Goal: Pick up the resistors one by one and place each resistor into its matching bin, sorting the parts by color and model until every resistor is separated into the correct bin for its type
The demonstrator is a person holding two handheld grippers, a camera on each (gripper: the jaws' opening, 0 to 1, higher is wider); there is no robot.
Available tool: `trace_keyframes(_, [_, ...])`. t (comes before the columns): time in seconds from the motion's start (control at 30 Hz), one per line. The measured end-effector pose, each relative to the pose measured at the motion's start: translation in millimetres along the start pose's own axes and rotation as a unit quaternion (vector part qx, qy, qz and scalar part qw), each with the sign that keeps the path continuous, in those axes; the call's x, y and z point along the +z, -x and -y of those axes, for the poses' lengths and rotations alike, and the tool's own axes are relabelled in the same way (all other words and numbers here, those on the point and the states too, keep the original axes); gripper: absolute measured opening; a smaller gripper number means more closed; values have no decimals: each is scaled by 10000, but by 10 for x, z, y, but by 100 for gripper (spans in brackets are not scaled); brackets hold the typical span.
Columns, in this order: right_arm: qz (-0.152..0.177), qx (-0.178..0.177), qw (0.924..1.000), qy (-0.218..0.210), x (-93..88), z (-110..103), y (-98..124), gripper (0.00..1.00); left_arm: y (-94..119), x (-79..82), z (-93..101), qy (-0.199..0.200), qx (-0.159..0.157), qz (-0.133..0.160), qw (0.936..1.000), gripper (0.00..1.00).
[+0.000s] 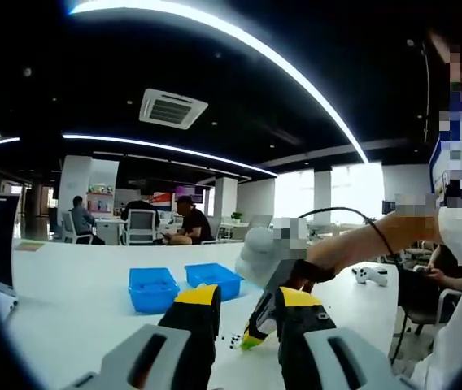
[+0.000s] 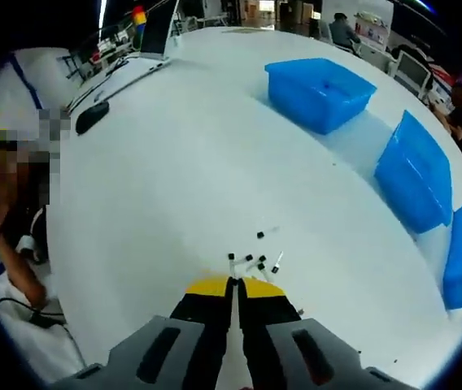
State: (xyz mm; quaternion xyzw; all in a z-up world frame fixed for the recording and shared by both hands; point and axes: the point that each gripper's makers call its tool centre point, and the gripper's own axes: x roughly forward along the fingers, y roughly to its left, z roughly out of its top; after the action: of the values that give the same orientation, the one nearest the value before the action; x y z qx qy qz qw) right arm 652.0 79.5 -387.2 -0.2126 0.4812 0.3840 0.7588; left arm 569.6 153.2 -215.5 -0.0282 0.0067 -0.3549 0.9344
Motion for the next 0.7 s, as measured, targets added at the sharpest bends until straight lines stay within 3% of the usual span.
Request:
trace_keyframes(0.2, [-24,30,9992,388,-22,-15,21,5,-2,-1,-10,12,14,9,10000,29])
trace_keyframes(0.3, [100,195,9994,277,-27,-26,66,5,-4,-9,-1,5,8,-7,10000,29])
trace_keyframes(0.5, [1082,371,9934,24,134,47,394,5,11,6,-3,4,25,18,10000,29])
trace_keyframes(0.57, [1678,545,9843,-31,242,51,566,5,11,6,-1,8,21,16,10000,29])
trace_keyframes(0.63, [2032,654,9767,-238,271,89,712,5,7,3,4,6,13,9,10000,29])
trace_keyframes(0.7, [2535,764,9641,-226,262,125,924,5,4,-3,7,3,10,-5,10000,29])
